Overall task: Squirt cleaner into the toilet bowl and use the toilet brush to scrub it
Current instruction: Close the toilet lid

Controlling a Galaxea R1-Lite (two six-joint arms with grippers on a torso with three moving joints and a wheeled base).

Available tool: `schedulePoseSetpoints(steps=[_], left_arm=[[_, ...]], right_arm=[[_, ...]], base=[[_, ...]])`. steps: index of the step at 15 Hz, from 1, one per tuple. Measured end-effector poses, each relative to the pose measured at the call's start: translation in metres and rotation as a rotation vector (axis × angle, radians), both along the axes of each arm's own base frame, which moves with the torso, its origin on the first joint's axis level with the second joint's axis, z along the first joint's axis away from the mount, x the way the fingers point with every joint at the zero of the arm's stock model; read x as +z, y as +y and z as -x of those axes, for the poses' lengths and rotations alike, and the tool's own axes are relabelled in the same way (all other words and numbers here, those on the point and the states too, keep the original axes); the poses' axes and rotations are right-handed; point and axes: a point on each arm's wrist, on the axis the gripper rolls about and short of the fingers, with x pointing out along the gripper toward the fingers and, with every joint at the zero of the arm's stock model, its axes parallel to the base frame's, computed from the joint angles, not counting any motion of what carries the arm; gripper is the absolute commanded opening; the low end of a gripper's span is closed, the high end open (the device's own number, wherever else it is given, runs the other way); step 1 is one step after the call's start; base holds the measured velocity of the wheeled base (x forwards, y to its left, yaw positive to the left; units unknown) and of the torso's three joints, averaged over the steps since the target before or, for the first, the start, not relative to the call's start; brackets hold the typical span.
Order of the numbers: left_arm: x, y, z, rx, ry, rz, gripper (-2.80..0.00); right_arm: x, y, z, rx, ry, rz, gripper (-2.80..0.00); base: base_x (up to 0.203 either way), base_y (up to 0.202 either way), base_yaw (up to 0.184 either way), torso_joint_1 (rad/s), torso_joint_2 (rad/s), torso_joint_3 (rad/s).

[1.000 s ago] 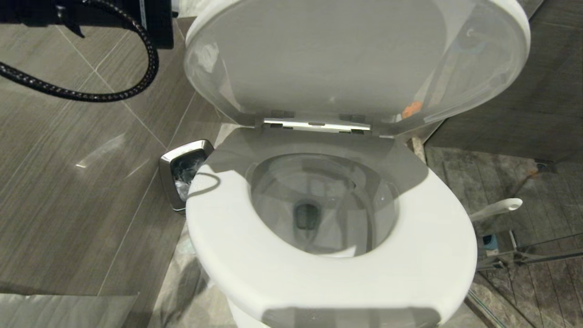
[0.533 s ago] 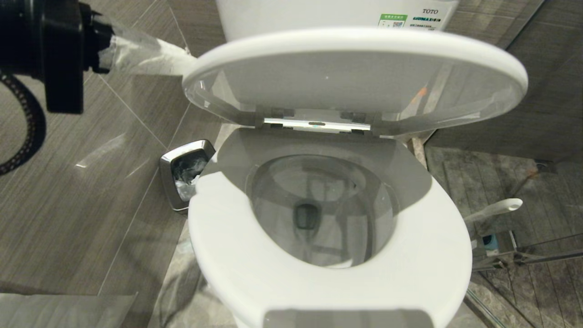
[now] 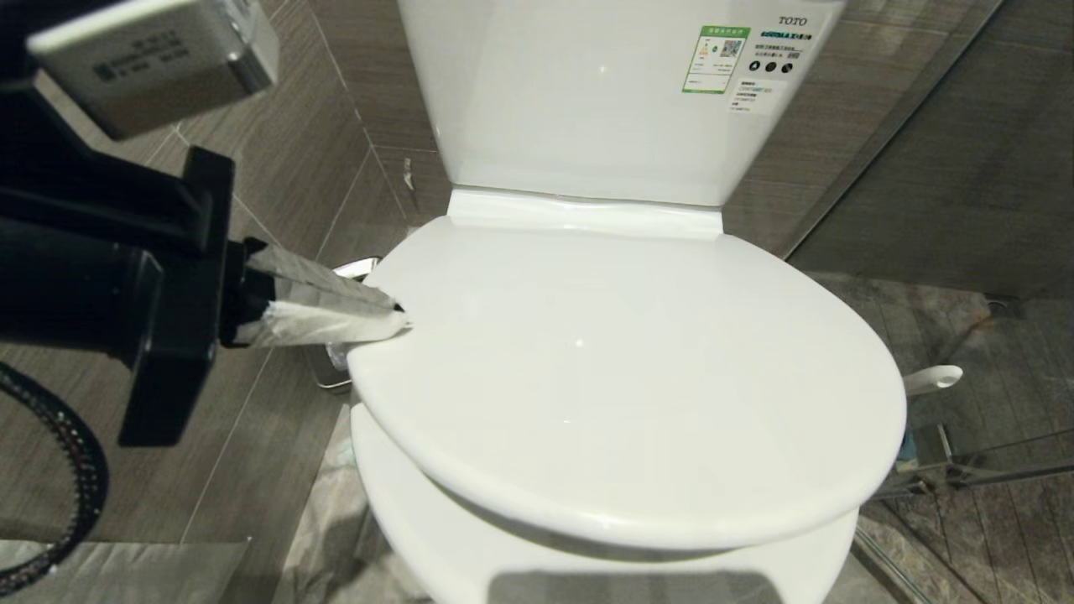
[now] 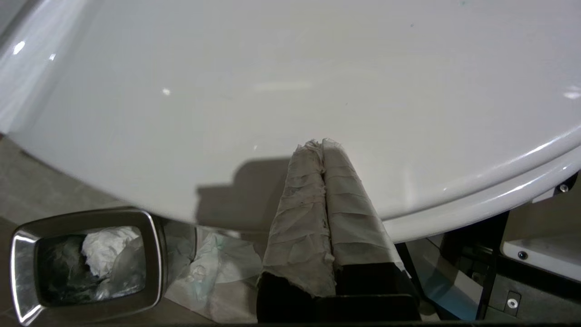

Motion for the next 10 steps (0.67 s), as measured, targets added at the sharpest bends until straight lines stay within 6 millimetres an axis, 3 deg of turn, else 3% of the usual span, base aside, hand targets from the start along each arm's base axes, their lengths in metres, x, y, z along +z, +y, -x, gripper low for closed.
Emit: schedulePoseSetpoints(steps=[5,10], left_arm=[[-0.045,-0.016,0.009,-0.074,0.059,-0.083,-2.8],[-0.073,-0.014,0.021,-0.11,0.118,-0.162,-2.8]], right_arm=[[0.0,0.0,0.0,0.0,-0.001,0.0,-2.8],[0.0,0.0,0.0,0.0,-0.001,0.0,-2.8]], base=[[0.0,0.0,0.0,0.0,0.0,0.0],[0.0,0.0,0.0,0.0,0.0,0.0]])
